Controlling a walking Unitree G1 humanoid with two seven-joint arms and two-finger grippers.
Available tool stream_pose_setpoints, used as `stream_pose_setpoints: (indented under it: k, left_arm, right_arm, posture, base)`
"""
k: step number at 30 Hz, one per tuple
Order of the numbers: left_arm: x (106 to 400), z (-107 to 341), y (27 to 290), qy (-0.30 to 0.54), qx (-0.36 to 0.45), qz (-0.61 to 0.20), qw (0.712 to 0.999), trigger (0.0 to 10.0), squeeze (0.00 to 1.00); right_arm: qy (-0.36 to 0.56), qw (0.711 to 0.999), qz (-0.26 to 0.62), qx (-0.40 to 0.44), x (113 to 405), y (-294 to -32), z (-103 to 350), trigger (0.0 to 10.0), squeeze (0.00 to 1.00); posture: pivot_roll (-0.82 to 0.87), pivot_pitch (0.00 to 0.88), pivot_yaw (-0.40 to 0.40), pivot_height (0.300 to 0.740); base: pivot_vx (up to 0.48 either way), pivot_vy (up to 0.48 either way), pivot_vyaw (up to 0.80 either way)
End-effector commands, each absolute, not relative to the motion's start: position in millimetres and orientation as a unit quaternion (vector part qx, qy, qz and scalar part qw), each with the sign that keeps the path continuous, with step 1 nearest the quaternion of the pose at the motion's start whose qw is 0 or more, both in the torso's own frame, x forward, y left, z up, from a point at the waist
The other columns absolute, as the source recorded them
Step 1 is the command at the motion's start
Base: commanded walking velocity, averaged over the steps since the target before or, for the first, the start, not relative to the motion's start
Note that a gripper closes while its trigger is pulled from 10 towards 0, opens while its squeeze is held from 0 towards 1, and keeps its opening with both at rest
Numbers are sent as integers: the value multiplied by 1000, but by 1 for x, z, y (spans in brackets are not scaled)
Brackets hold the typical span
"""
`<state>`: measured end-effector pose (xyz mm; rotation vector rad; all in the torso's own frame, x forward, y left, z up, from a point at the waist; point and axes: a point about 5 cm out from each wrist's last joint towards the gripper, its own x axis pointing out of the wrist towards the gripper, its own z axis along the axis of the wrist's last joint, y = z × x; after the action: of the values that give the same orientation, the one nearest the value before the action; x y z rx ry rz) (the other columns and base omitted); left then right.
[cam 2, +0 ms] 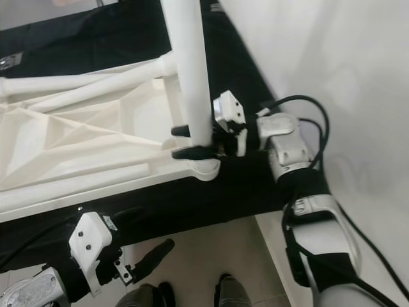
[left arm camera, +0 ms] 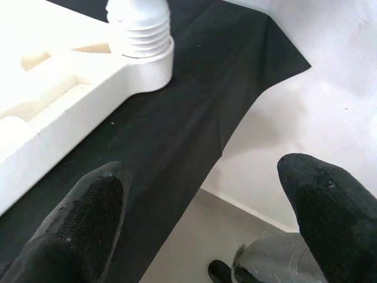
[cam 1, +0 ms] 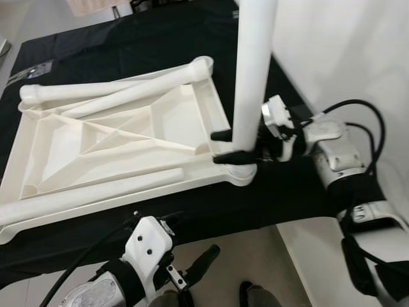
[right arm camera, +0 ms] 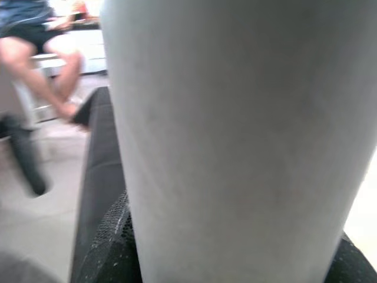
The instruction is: Building children table
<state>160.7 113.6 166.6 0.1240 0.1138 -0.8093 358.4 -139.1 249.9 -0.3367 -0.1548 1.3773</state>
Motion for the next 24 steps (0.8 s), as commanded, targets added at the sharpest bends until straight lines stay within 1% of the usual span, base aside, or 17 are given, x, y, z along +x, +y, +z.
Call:
stream_pose_setpoints:
  k: [1, 3, 10, 11, 12, 13, 15, 16, 17, 19, 20, 21, 22, 23, 24]
  left_arm:
    - [159, 162, 114, 67, 57, -391, 916, 10000, 0]
    - [159, 162, 114, 67, 57, -391, 916, 10000, 0]
    - [159, 162, 114, 68, 57, -392, 916, 10000, 0]
    - [159, 162, 114, 68, 57, -393, 915, 10000, 0]
    - [159, 162, 114, 69, 57, -394, 915, 10000, 0]
    - [159, 162, 114, 69, 57, -394, 915, 10000, 0]
    - [159, 161, 114, 70, 57, -395, 914, 10000, 0]
    - [159, 161, 114, 70, 57, -395, 914, 10000, 0]
    - [158, 161, 113, 70, 57, -396, 914, 10000, 0]
    - [158, 161, 113, 70, 57, -396, 914, 10000, 0]
    - [158, 161, 113, 71, 57, -396, 914, 10000, 0]
    - [157, 160, 113, 72, 56, -396, 914, 10000, 0]
    - [156, 160, 113, 72, 56, -395, 914, 10000, 0]
    - [156, 160, 113, 72, 56, -395, 914, 10000, 0]
    - [156, 160, 113, 72, 56, -395, 914, 10000, 0]
  right_arm:
    - [-45, 782, 605, -144, 361, -141, 235, 10000, 0]
    - [-46, 790, 594, -142, 359, -141, 231, 10000, 0]
    - [-45, 800, 583, -136, 355, -141, 222, 10000, 0]
    - [-41, 808, 571, -137, 355, -141, 218, 10000, 0]
    - [-35, 824, 548, -138, 357, -141, 213, 10000, 0]
    - [-35, 824, 548, -138, 357, -141, 213, 10000, 0]
    - [-26, 845, 516, -138, 359, -140, 208, 10000, 0]
    - [-26, 845, 516, -138, 359, -140, 208, 10000, 0]
    - [-13, 867, 480, -130, 360, -140, 204, 10000, 0]
    - [-13, 867, 480, -130, 360, -140, 204, 10000, 0]
    - [14, 899, 420, -125, 358, -141, 195, 10000, 0]
    - [47, 933, 331, -130, 356, -147, 185, 10000, 0]
    - [67, 959, 240, -131, 344, -151, 175, 10000, 0]
    - [77, 971, 190, -125, 331, -153, 170, 10000, 0]
    - [77, 971, 190, -125, 331, -153, 170, 10000, 0]
  posture:
    - [4, 300, 72, 740]
    - [3, 301, 72, 740]
    - [1, 299, 76, 740]
    - [1, 299, 76, 740]
    - [1, 299, 76, 740]
    - [1, 299, 76, 740]
    - [1, 299, 74, 740]
    - [1, 299, 74, 740]
    - [-1, 297, 63, 740]
    - [-1, 297, 63, 740]
    - [-3, 296, 52, 740]
    - [-3, 295, 44, 740]
    - [-2, 294, 36, 740]
    - [-1, 292, 35, 740]
    - [-1, 292, 35, 740]
  base:
    - [0, 0, 0]
    - [0, 0, 0]
    - [0, 0, 0]
    - [0, 0, 0]
    - [0, 0, 0]
    - [0, 0, 0]
    - [0, 0, 0]
    - [0, 0, 0]
    - [0, 0, 0]
    - [0, 0, 0]
    - [0, 0, 0]
    - [0, 0, 0]
    - [0, 0, 0]
    - [0, 0, 0]
    - [0, 0, 0]
